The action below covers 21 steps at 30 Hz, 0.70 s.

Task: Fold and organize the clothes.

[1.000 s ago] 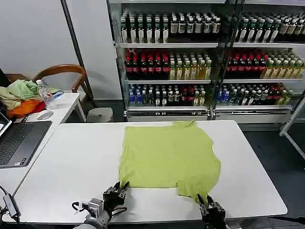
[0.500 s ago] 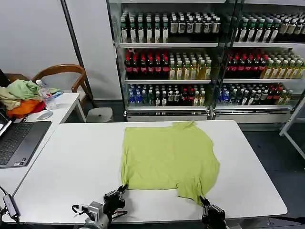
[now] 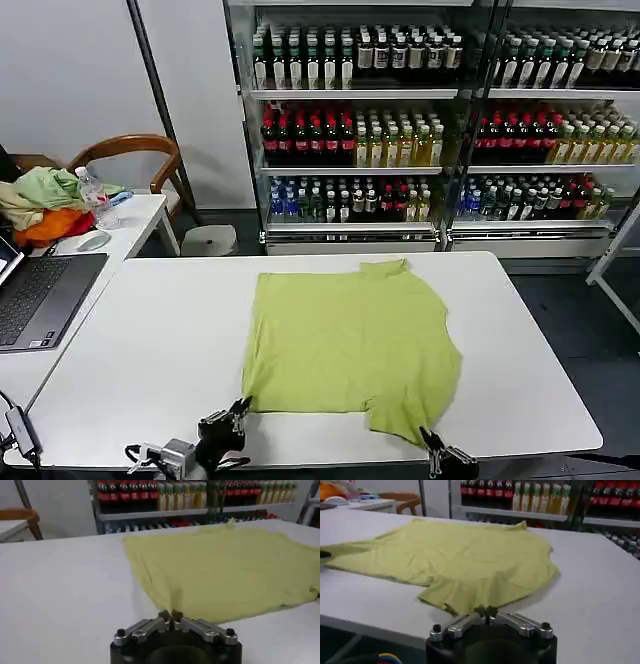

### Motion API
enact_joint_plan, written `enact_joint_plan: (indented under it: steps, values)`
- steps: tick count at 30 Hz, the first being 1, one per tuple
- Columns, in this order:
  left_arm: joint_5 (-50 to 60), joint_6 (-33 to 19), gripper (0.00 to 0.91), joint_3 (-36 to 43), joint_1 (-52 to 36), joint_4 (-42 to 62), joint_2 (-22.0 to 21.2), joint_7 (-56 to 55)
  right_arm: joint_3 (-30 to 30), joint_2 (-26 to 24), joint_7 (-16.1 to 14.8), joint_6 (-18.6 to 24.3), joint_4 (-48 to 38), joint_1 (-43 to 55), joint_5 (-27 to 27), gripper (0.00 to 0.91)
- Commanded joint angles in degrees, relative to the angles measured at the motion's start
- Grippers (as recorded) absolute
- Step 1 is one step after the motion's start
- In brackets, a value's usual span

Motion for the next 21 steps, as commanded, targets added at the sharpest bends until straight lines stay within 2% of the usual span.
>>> enact_joint_plan:
  steps: [1, 5, 10, 15, 21]
  values:
    - [0.7, -0.8, 0.05, -3.0, 8.9, -4.8, 1.0, 0.0, 1.2, -0.1, -0.4, 0.3, 3.0, -4.1, -0.9, 0.0]
    - [0.9, -0.9, 0.05, -3.7, 10.1, -5.3, 1.2, 0.0, 1.7, -0.3, -0.3, 0.4, 4.5, -4.9, -1.3, 0.0]
    - [0.0, -2.1, 0.05, -4.4, 5.8, -4.0, 0.9, 0.2, 2.3, -0.6, -0.3, 0.4, 5.0, -1.0, -0.7, 0.0]
    - [-4.6, -2.0, 0.05, -6.6, -0.1, -3.2, 1.9, 2.4, 3.9, -1.7, -0.1, -0.9, 3.8, 7.6, 1.7, 0.0]
    - [-6.0, -2.0, 0.05, -2.9, -7.1, 2.8, 1.2, 3.7, -1.2, -1.5, 0.9, -3.8, -3.1, 19.8, 3.5, 0.0]
